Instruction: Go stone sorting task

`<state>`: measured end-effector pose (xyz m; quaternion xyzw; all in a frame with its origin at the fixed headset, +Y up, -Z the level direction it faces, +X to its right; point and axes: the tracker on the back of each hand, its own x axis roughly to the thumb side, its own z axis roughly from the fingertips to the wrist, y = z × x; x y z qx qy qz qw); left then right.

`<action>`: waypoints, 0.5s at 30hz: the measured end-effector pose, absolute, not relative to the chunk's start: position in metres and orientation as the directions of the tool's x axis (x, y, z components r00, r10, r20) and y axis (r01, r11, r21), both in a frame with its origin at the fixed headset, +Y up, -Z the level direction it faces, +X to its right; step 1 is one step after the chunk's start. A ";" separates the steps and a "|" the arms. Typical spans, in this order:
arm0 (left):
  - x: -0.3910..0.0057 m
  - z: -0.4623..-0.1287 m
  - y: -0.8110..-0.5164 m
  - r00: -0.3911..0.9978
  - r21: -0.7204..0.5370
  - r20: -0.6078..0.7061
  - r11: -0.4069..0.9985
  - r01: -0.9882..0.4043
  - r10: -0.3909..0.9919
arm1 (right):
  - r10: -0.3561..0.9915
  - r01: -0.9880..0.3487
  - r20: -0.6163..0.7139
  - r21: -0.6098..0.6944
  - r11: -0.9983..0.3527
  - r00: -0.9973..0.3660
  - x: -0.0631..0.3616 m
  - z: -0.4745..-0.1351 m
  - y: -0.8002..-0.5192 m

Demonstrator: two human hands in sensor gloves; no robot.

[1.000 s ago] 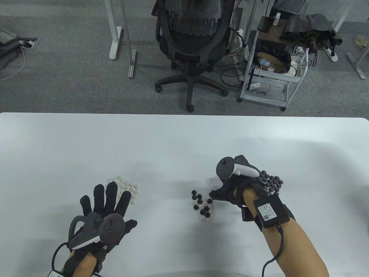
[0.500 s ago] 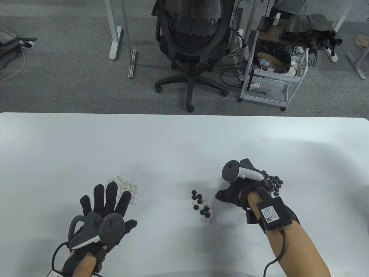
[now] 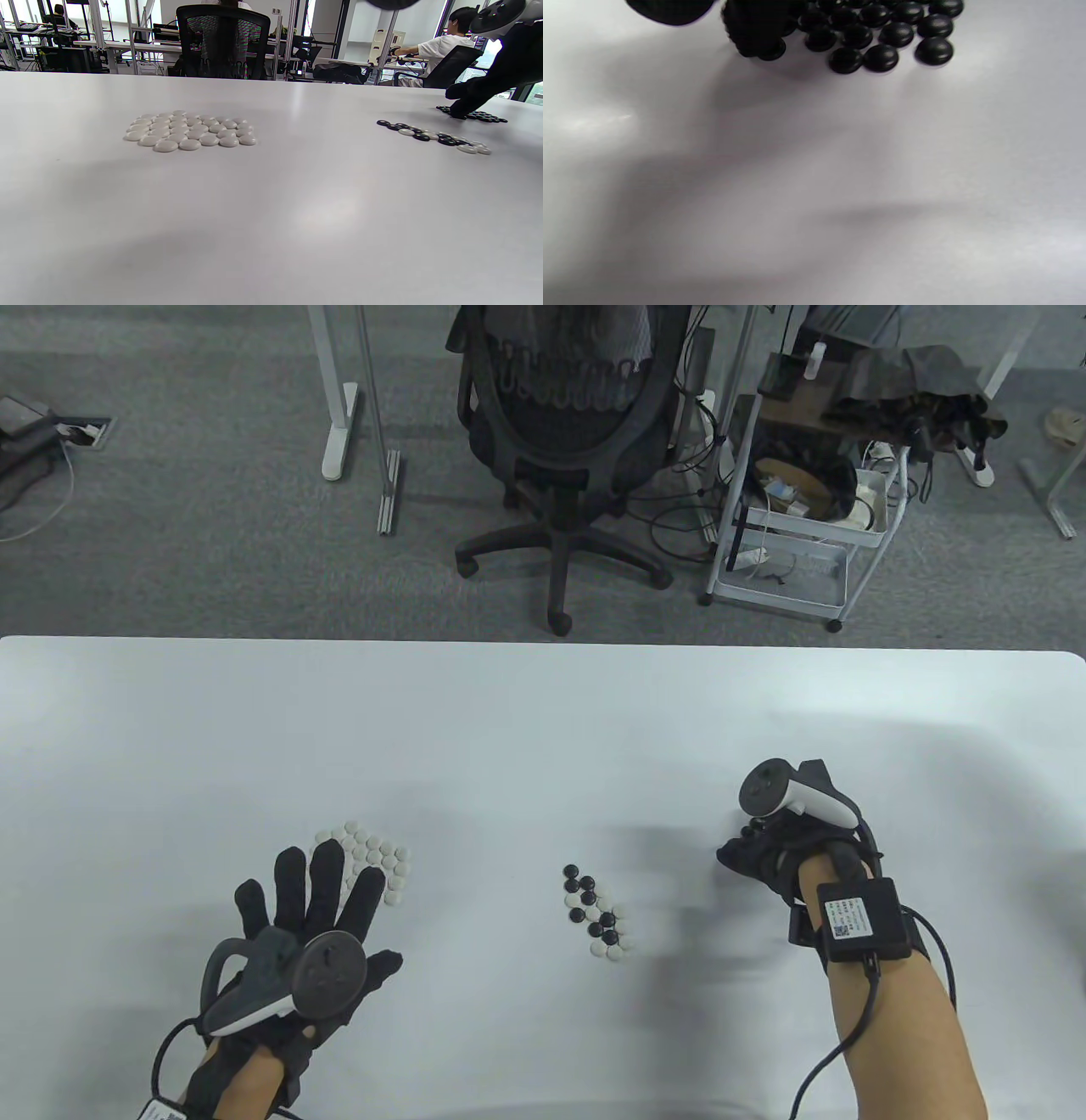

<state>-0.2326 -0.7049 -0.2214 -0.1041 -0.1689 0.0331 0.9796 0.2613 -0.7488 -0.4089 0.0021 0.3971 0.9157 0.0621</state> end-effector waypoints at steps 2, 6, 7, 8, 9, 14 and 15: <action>-0.233 -0.222 -0.705 0.941 -0.215 0.324 0.976 -0.025 0.096 | 0.112 -0.115 -0.052 0.723 -0.681 -0.992 0.265 -0.409 -0.749; -0.233 -0.222 -0.705 0.941 -0.218 0.324 0.976 -0.029 0.100 | 0.122 -0.121 -0.051 0.715 -0.688 -0.991 0.267 -0.408 -0.745; -0.233 -0.222 -0.704 0.941 -0.217 0.324 0.976 -0.031 0.101 | 0.153 -0.140 -0.046 0.709 -0.692 -0.987 0.264 -0.408 -0.742; -0.233 -0.222 -0.704 0.940 -0.215 0.324 0.976 -0.032 0.102 | 0.186 -0.159 -0.038 0.702 -0.694 -0.982 0.260 -0.408 -0.738; -0.233 -0.222 -0.704 0.940 -0.213 0.325 0.976 -0.033 0.102 | 0.214 -0.174 -0.031 0.702 -0.690 -0.976 0.255 -0.408 -0.733; -0.233 -0.222 -0.704 0.941 -0.216 0.323 0.976 -0.033 0.103 | 0.311 -0.170 0.068 0.716 -0.677 -0.948 0.210 -0.406 -0.712; -0.233 -0.222 -0.704 0.941 -0.216 0.323 0.976 -0.033 0.103 | 0.314 -0.155 0.091 0.720 -0.677 -0.945 0.201 -0.406 -0.711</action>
